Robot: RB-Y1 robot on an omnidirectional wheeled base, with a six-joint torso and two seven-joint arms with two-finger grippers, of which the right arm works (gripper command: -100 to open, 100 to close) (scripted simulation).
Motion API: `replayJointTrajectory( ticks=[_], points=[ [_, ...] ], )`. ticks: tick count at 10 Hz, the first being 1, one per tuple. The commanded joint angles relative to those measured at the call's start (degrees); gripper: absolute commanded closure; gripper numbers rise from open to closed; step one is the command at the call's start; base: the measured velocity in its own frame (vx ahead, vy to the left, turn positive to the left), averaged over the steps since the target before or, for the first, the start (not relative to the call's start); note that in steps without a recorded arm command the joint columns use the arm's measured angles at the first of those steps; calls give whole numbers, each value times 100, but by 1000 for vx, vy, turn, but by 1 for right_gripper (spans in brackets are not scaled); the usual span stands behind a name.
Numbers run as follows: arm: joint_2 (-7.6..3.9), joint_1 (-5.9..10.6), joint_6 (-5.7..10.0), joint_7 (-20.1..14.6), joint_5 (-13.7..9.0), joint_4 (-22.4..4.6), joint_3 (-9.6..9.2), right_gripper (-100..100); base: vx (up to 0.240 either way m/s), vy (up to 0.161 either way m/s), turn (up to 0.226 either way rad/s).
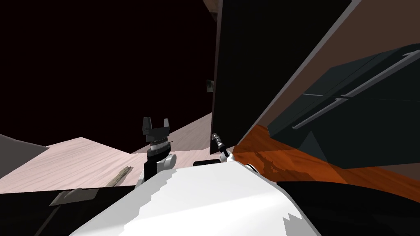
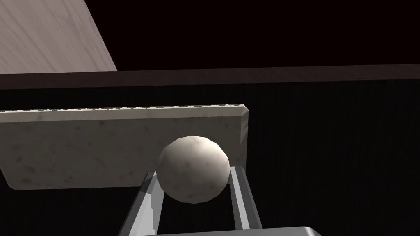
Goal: Push the door open
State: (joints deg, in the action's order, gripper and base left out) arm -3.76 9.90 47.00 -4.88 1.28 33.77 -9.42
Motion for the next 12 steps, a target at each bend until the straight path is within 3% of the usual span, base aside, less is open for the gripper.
replayJointTrajectory(
  ticks=[1, 2, 3, 5, 6, 12],
  points=[
    [-85, -63, -36, 9, -32, 177, 73, 100, 129, 71, -25],
    [-85, -63, -36, 9, -32, 177, 73, 100, 56, 13, 31],
    [-113, -54, -45, 65, -104, 162, 218, 100, 132, 88, -90],
    [-129, -47, -52, 109, -161, 150, 333, 100, 211, 121, -89],
    [-105, -5, -10, 71, -135, 25, 262, -100, -46, 48, -49],
    [-1, 30, -95, -4, -138, 110, 216, -100, -247, 11, -31]
  ],
)
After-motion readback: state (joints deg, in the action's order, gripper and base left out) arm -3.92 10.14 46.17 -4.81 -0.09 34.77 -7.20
